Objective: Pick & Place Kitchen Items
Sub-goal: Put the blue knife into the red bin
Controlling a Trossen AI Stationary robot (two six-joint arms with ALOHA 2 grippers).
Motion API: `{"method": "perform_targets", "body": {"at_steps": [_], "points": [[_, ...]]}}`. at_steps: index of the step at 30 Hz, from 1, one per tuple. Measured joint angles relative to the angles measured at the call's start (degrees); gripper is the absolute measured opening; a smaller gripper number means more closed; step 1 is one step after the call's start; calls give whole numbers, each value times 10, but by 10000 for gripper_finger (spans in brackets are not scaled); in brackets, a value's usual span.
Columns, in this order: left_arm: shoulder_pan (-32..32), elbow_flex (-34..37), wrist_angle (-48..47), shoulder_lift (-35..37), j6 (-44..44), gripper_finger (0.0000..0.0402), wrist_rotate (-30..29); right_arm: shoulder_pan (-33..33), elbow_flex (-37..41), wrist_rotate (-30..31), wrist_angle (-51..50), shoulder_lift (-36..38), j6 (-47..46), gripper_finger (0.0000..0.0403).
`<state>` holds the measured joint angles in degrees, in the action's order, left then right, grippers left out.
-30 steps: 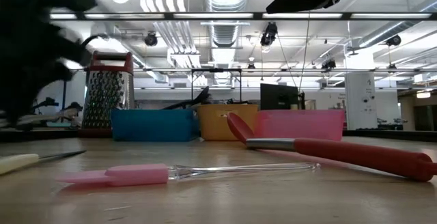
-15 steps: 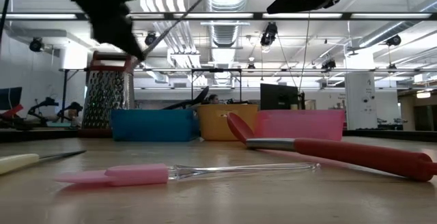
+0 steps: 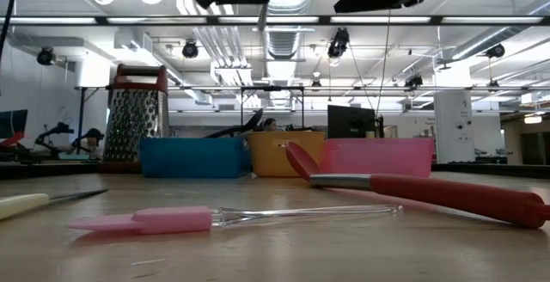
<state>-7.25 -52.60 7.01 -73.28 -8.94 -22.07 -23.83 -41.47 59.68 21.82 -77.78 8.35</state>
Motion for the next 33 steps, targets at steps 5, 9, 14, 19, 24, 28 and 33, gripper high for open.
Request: {"method": "perform_targets", "body": {"at_steps": [5, 9, 14, 19, 24, 28, 33], "points": [[37, 34, 70, 0, -18, 37, 83, 5, 0, -88, 48, 0, 23, 114], [66, 68, 121, 0, -20, 37, 172, 8, 0, -123, 86, 0, 41, 119], [90, 101, 230, 0, -22, 37, 286, 22, 0, -176, 107, 0, 37, 144], [95, 109, 258, 0, -26, 37, 301, 38, 0, -228, 137, 0, 35, 173], [95, 106, 264, -9, -30, 37, 318, 48, 0, -248, 152, 0, 37, 199], [95, 80, 266, -51, -30, 37, 333, 54, 0, -279, 164, 0, 34, 213], [95, 31, 262, -114, -34, 37, 338, 55, 1, -284, 164, 0, 32, 221]]}}
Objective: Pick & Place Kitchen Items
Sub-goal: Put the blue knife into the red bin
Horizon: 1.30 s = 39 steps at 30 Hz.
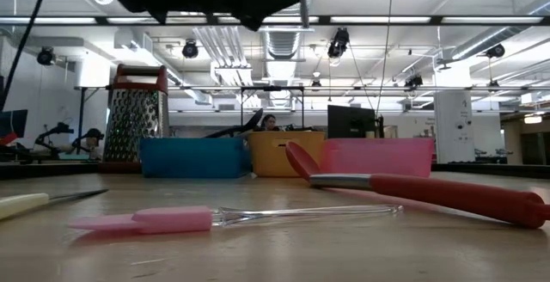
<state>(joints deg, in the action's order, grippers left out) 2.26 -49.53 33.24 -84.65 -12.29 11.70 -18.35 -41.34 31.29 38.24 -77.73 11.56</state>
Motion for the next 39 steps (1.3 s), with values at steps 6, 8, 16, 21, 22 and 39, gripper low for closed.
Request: {"method": "perform_targets", "body": {"at_steps": [6, 8, 16, 21, 22, 39], "points": [[0, -61, -29, -45, -1, 37, 21, 0, 2, 2, -2, 0, 0, 209], [0, -78, -41, -51, -1, 37, 32, 0, 2, 2, -2, 0, 0, 194], [1, -85, -68, -52, -6, 37, 36, 1, 2, 4, -5, 0, 13, 32], [1, -85, -105, -47, -2, 64, 24, 1, 2, 5, -16, -2, 13, 24], [1, -85, -123, -42, -1, 75, 8, 1, 2, 11, -19, -2, 16, 24], [-11, -52, -482, 170, 148, 165, -501, 125, -26, 131, -207, 50, -24, 24]]}}
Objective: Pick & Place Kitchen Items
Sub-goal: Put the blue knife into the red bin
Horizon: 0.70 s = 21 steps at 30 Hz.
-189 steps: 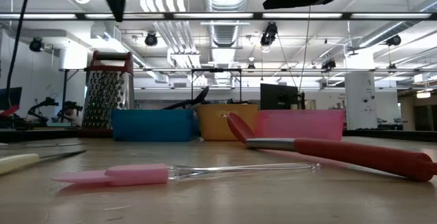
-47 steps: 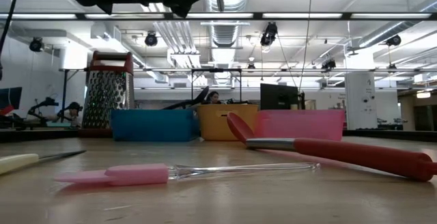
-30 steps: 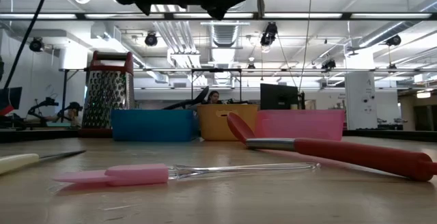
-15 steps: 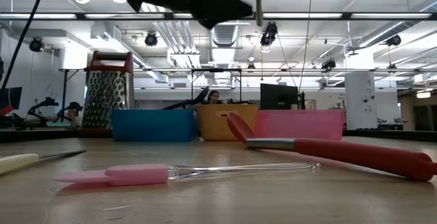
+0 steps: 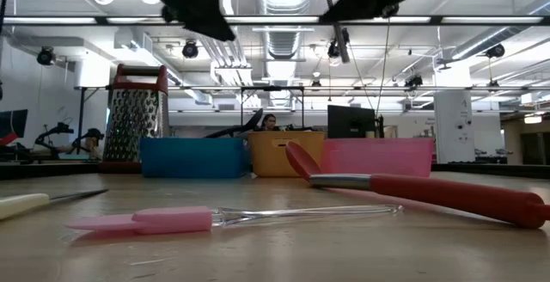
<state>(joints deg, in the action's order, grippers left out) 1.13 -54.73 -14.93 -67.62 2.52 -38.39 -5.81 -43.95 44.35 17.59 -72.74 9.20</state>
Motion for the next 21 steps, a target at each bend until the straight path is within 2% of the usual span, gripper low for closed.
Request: {"method": "perform_targets", "body": {"at_steps": [2, 5, 9, 13, 15, 21], "points": [[-5, 26, 10, 21, 10, 165, -24, 44, -27, -39, -93, 7, -50, 24], [-12, 63, 24, 50, 19, 165, -27, 112, -67, -79, -234, 9, -121, 24], [-13, 111, 45, 75, 20, 165, -27, 190, -119, -140, -360, 0, -184, 24], [-13, 149, 102, 92, 13, 165, -28, 247, -144, -213, -422, -23, -211, 24], [-13, 156, 115, 100, -3, 165, -28, 266, -156, -239, -421, -36, -220, 24], [-13, 172, 114, 109, 7, 165, -28, 291, -176, -256, -467, -97, -222, 24]]}}
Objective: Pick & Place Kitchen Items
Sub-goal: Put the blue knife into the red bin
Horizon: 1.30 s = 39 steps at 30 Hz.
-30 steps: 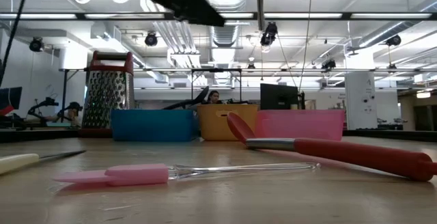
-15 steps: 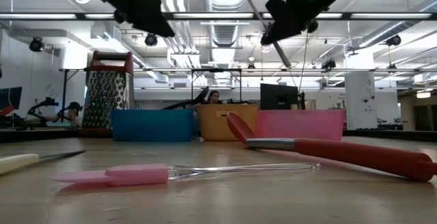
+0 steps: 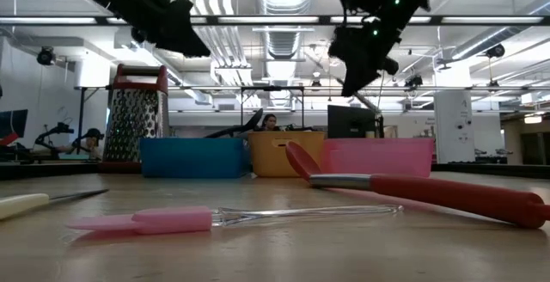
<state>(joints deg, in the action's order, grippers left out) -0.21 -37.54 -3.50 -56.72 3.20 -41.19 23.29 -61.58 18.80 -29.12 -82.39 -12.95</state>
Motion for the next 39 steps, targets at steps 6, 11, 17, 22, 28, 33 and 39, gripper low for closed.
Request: {"method": "perform_targets", "body": {"at_steps": [6, 11, 17, 22, 28, 33, 39], "points": [[0, 14, -4, 0, 2, 167, 0, 32, -21, -18, -54, -57, -15, 24], [0, 14, -2, 0, -1, 167, 0, 62, -24, -61, -74, -89, -53, 23], [0, 14, -2, 0, -1, 166, 0, 84, -18, -104, -80, -122, -67, 23], [0, 14, -4, 0, -1, 167, 0, 87, -18, -120, -82, -151, -67, 23], [0, 14, -4, 0, -1, 167, 0, 97, -17, -135, -116, -173, -66, 23], [0, 14, -5, 0, -2, 167, 0, 116, -13, -157, -127, -172, -79, 23], [0, 14, -5, 0, -2, 167, 0, 139, -11, -189, -126, -177, -98, 23]]}}
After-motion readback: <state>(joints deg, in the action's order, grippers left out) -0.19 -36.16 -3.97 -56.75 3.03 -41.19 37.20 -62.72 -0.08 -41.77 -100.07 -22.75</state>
